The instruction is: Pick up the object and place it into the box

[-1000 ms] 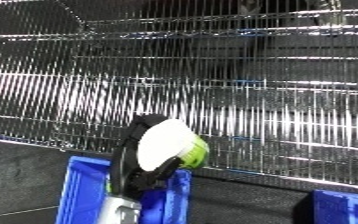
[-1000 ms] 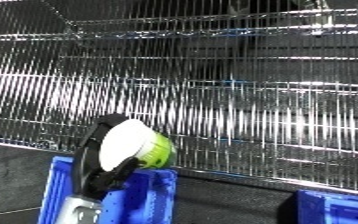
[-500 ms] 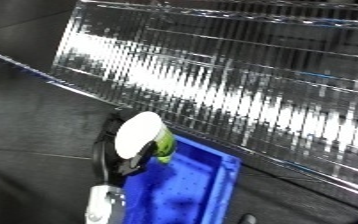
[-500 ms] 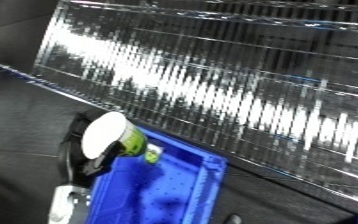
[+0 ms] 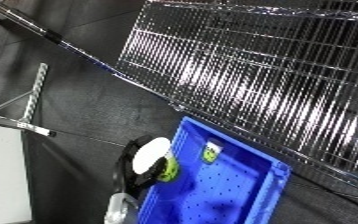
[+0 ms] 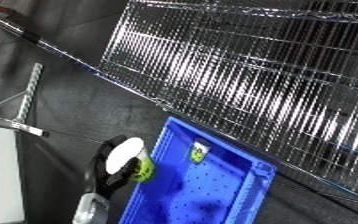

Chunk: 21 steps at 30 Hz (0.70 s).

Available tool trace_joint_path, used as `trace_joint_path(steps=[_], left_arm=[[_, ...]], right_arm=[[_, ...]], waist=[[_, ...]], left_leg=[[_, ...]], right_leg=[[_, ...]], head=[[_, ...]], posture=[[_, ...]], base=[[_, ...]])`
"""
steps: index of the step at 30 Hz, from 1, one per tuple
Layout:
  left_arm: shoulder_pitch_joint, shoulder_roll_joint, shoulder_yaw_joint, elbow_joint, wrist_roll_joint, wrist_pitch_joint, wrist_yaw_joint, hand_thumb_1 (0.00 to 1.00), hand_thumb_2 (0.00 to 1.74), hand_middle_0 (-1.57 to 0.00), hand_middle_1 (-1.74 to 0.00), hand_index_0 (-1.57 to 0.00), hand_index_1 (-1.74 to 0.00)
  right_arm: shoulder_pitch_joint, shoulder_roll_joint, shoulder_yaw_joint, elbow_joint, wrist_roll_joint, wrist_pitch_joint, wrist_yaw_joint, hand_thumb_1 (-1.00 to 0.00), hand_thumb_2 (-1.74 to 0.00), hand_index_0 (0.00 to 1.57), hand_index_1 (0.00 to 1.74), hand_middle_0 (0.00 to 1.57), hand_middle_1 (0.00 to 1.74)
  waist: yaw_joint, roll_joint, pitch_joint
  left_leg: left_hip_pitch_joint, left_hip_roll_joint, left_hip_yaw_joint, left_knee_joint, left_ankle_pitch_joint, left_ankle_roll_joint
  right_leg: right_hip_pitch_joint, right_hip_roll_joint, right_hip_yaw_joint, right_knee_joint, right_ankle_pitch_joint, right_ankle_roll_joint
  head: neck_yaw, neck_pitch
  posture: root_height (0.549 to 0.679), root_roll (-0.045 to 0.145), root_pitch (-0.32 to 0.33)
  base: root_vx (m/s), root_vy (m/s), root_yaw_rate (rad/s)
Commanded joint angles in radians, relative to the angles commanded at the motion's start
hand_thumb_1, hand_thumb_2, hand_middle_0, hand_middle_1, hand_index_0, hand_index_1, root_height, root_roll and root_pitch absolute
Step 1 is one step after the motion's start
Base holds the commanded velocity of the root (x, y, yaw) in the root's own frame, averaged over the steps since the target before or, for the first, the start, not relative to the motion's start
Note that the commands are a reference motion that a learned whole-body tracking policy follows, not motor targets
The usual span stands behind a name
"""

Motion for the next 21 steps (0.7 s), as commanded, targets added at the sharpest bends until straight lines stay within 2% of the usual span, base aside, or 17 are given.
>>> trace_joint_path(steps=[6,14,21], left_arm=[[0.000,0.015,-0.009,0.068,0.020,0.028,-0.044,0.40,0.70,-0.63,-0.70,-0.63,-0.70],[-0.002,0.018,-0.031,0.094,0.036,0.045,-0.067,0.00,0.00,0.00,0.00,0.00,0.00],[0.000,0.016,-0.039,0.101,0.043,0.060,-0.067,0.00,0.00,0.00,0.00,0.00,0.00]], right_arm=[[0.008,-0.008,0.001,0.004,-0.002,0.006,0.023,0.00,0.00,0.00,0.00,0.00,0.00],[0.002,-0.010,0.005,0.001,-0.002,0.018,0.022,0.00,0.00,0.00,0.00,0.00,0.00],[0.005,-0.011,0.004,-0.005,0.000,0.027,0.017,0.00,0.00,0.00,0.00,0.00,0.00]], waist=[[-0.004,-0.016,0.000],[-0.006,-0.016,0.000],[-0.009,-0.014,0.000]], left_leg=[[0.004,0.003,-0.003,-0.009,0.001,-0.0011],[0.005,0.002,-0.002,-0.012,-0.001,-0.0033],[0.009,-0.001,0.001,-0.012,-0.004,-0.0035]], right_leg=[[0.010,0.0043,-0.001,-0.018,0.005,0.0015],[0.017,0.0036,-0.002,-0.036,0.009,0.0028],[0.025,0.0014,-0.002,-0.047,0.013,0.0040]], head=[[0.024,-0.004],[0.059,-0.025],[0.084,-0.026]], posture=[[0.645,0.033,0.066],[0.646,0.034,0.067],[0.648,0.034,0.066]], base=[[0.008,-0.006,0.008],[-0.009,0.001,-0.004],[-0.004,0.000,-0.021]])
